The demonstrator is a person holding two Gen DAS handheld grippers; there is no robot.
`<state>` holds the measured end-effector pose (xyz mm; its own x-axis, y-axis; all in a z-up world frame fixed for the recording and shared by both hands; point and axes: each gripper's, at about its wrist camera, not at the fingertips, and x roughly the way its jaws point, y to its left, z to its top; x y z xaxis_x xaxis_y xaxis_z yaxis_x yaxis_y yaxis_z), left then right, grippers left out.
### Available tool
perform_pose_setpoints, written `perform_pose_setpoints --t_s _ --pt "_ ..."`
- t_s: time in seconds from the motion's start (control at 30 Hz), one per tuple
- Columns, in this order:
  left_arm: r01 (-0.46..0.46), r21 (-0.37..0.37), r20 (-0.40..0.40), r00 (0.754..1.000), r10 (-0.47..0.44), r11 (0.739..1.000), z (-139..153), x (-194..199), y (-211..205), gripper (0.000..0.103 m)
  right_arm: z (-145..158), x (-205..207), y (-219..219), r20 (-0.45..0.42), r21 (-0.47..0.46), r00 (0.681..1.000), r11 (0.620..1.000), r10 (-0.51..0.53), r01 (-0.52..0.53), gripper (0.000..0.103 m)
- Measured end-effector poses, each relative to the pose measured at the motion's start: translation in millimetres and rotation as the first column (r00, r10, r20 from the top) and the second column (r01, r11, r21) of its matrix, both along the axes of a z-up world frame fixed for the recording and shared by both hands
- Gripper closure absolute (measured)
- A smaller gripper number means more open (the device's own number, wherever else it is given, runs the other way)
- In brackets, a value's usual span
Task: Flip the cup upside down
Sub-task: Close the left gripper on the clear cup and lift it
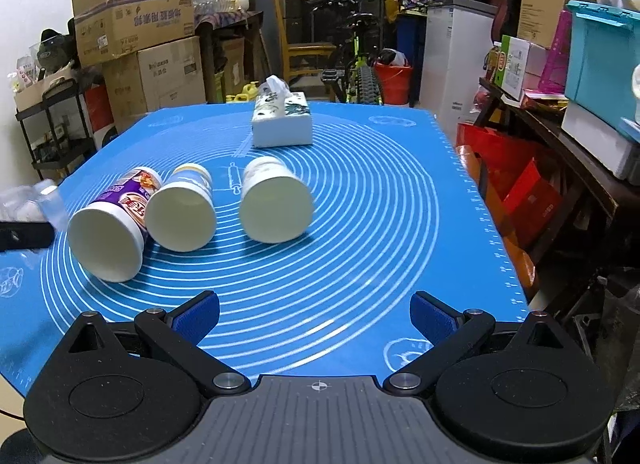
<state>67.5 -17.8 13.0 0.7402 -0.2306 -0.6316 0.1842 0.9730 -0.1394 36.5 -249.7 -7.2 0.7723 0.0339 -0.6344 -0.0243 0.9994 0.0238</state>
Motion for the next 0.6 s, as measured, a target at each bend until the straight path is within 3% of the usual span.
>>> perform_pose_setpoints --t_s 0.13,0.23,0.4,0.6 --pt "0.044 -0.020 -0.050 0.998 -0.045 0.999 -17.7 3.0 -38.0 0.040 -0.2 -8.2 -14.7 -0.005 0.011 1.000 1.000 -0.027 0.027 0.003" --pt "0.071 0.016 -0.041 0.997 -0.070 0.997 -27.5 7.6 -62.8 0.040 -2.4 -12.8 -27.5 -0.014 0.017 0.999 0.999 -0.051 0.051 0.002" --pt "0.042 0.074 -0.020 0.999 -0.041 0.996 -44.1 23.3 -88.7 0.040 -7.0 -15.4 -43.1 -0.024 0.034 0.996 0.996 -0.081 0.082 0.003" --pt "0.003 0.111 -0.073 0.997 0.005 0.994 -64.2 33.1 -95.9 0.038 -12.9 -11.9 -50.5 -0.038 0.047 0.995 0.995 -0.087 0.089 0.002"
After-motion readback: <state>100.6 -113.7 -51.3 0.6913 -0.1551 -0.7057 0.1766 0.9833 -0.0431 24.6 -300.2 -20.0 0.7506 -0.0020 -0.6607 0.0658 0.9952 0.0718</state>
